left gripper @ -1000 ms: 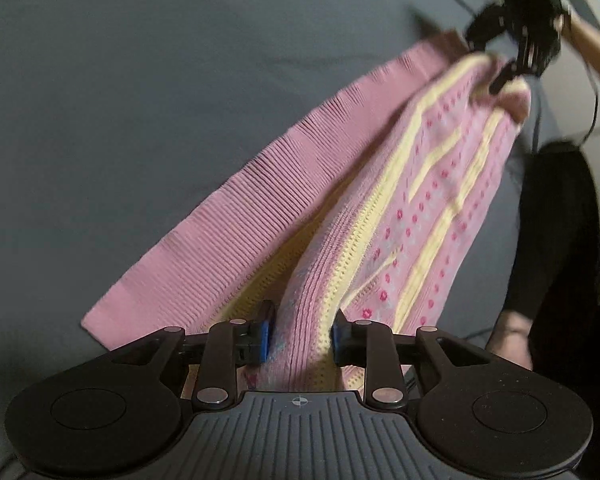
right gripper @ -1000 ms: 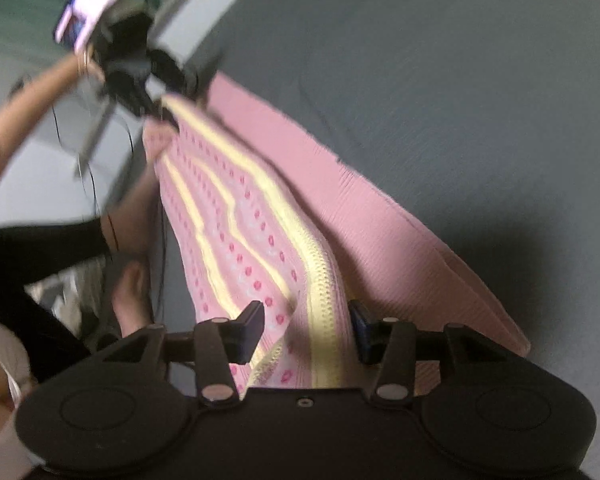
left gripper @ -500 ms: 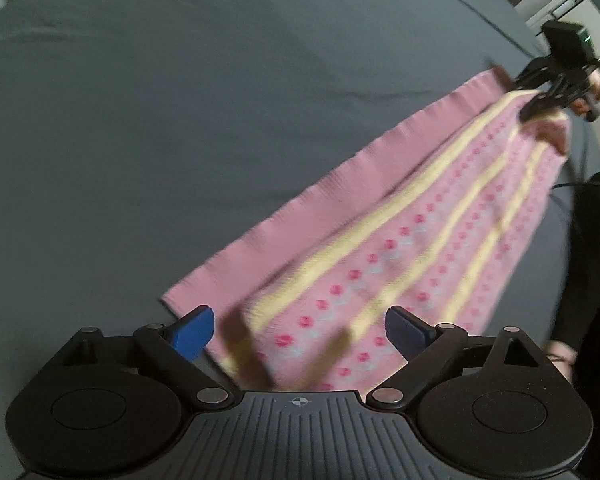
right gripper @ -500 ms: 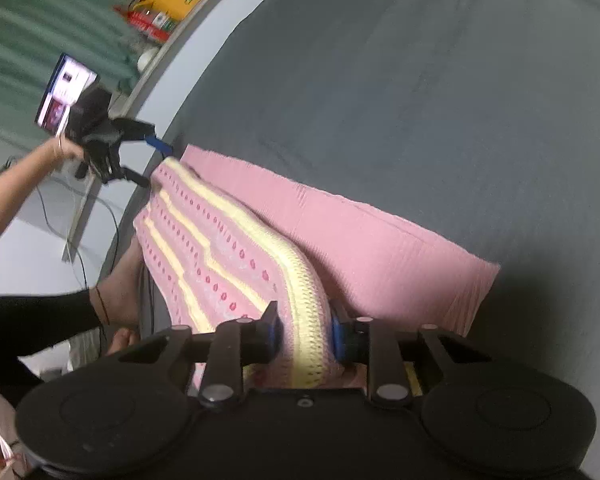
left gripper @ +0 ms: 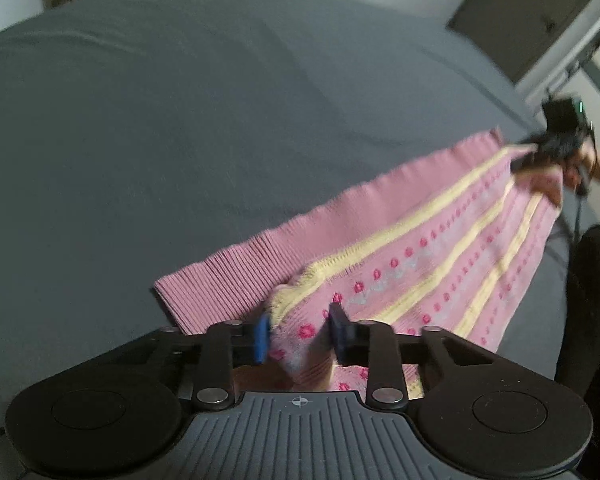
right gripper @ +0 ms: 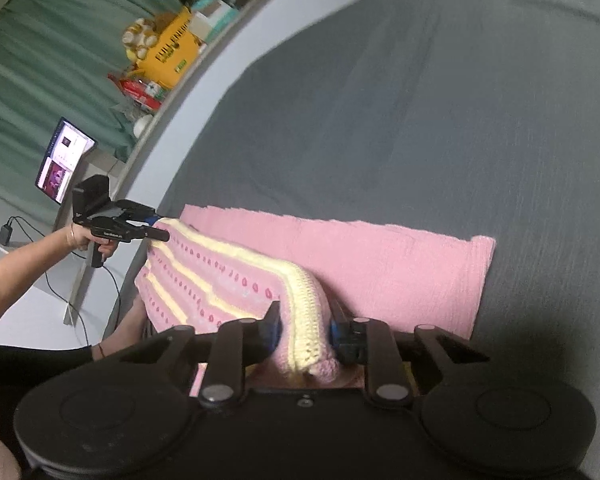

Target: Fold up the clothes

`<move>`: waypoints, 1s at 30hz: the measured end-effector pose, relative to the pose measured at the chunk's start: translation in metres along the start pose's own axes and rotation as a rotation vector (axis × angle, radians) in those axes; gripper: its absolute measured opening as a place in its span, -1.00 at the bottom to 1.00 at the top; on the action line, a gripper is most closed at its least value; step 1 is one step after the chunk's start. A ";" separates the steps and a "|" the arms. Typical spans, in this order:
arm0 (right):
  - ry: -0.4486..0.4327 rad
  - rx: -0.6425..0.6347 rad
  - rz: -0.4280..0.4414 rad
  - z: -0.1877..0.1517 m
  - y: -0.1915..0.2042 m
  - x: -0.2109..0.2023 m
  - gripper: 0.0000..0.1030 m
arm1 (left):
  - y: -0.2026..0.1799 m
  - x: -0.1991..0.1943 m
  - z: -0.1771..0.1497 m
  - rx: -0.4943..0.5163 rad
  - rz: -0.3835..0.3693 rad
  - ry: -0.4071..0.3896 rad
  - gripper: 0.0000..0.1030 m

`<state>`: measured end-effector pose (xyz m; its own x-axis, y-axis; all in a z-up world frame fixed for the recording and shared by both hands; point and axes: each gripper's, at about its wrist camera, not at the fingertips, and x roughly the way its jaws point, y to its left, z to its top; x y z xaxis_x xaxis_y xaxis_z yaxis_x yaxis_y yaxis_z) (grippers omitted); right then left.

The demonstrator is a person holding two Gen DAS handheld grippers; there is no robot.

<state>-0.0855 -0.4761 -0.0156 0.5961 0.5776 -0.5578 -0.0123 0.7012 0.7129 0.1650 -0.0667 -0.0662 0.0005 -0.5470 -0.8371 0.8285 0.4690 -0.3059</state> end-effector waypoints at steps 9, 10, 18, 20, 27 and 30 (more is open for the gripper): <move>-0.085 -0.022 -0.015 0.029 0.005 -0.014 -0.62 | -0.008 -0.009 0.007 0.008 0.054 -0.106 -0.50; -0.079 -0.011 -0.025 0.034 0.003 -0.010 -0.62 | -0.009 -0.004 0.008 0.009 0.065 -0.096 -0.50; -0.061 0.088 -0.136 0.045 -0.019 0.015 -0.37 | -0.018 0.028 0.014 -0.009 0.225 -0.051 0.45; -0.103 0.114 -0.149 0.040 -0.021 0.008 -0.31 | -0.020 0.025 0.013 -0.014 0.288 -0.058 0.72; -0.337 0.160 -0.337 0.006 0.003 -0.040 -0.21 | -0.069 -0.015 -0.005 0.052 0.507 -0.141 0.72; -0.448 0.159 -0.352 -0.016 0.038 -0.044 -0.18 | -0.123 -0.023 -0.029 0.128 0.603 -0.189 0.73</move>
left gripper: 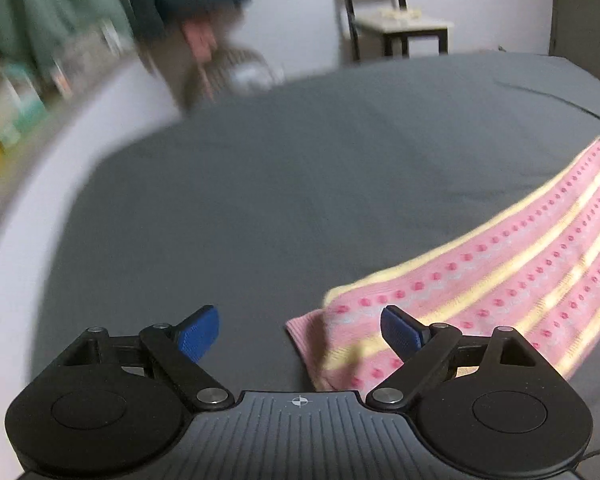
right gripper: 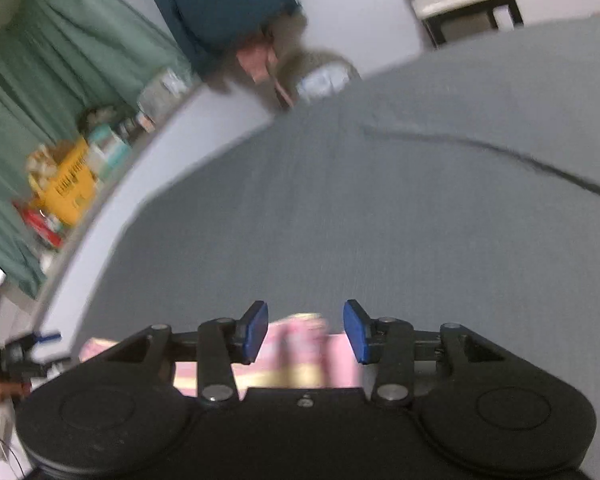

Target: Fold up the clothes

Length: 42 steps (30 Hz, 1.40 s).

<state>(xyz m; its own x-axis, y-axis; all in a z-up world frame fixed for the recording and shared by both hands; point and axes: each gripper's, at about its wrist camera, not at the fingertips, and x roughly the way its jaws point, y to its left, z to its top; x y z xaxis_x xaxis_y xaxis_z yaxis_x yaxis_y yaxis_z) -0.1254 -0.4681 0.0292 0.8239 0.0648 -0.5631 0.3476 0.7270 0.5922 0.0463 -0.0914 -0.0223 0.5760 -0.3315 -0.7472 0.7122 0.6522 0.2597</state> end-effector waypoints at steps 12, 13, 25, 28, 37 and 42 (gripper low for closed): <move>0.025 -0.204 -0.243 -0.089 0.062 0.040 0.02 | -0.088 -0.024 -0.032 0.071 -0.105 -0.067 0.73; 0.021 -0.215 -0.261 -0.091 0.061 0.041 0.03 | -0.089 -0.015 -0.034 0.060 -0.091 -0.069 0.73; -0.040 -0.138 -0.258 -0.090 0.047 0.025 0.26 | -0.034 0.000 -0.075 -0.186 -0.119 -0.134 0.77; -0.049 -0.138 -0.239 -0.091 0.049 0.024 0.35 | -0.042 -0.010 -0.060 -0.171 -0.149 -0.233 0.78; -0.025 -0.128 -0.218 -0.090 0.043 0.030 0.36 | -0.080 0.056 -0.038 -0.104 -0.198 0.008 0.89; -0.024 -0.095 -0.205 -0.087 0.038 0.027 0.36 | -0.052 0.043 -0.052 -0.111 -0.275 -0.037 0.89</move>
<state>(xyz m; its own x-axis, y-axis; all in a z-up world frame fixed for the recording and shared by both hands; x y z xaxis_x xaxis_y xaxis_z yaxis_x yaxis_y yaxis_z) -0.1290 -0.3792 -0.0141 0.7511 -0.1065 -0.6515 0.4663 0.7842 0.4094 0.0133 -0.1039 -0.0994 0.3835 -0.5291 -0.7570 0.7964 0.6045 -0.0191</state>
